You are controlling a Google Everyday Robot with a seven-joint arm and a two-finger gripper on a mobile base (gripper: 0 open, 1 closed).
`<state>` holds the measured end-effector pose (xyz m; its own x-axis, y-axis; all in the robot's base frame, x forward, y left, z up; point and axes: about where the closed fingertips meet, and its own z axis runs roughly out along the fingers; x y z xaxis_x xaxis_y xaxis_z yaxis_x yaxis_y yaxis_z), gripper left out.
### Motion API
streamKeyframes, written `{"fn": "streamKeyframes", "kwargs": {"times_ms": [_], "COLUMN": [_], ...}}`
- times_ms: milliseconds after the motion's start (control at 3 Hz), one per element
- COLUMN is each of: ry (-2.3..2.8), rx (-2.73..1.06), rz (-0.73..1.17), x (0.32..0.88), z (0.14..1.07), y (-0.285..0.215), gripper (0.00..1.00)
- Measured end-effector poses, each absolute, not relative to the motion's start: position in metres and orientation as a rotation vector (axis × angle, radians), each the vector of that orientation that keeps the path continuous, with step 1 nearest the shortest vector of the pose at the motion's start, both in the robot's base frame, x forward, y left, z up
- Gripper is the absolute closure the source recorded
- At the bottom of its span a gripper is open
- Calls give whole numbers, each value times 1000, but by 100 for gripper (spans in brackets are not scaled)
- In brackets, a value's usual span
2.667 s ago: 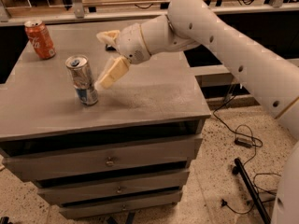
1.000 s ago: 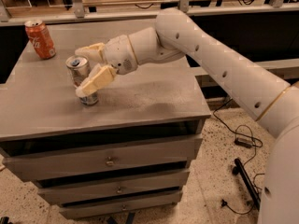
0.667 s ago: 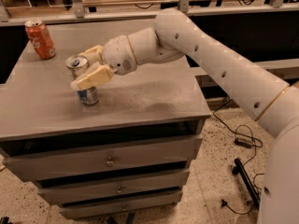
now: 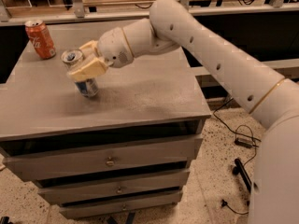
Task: Move redbull can near coke can
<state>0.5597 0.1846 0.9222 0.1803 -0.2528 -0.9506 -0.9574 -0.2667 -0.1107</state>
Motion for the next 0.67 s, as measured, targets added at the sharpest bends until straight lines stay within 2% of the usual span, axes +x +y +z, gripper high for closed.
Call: {"fn": "streamKeyframes", "kwargs": {"times_ms": [333, 667], "ry": [1179, 1206], "rx": [-1704, -1709], "rz": [1055, 1004], "x": [584, 622], "z": [950, 964], "y": [186, 194], "gripper": [100, 100]}}
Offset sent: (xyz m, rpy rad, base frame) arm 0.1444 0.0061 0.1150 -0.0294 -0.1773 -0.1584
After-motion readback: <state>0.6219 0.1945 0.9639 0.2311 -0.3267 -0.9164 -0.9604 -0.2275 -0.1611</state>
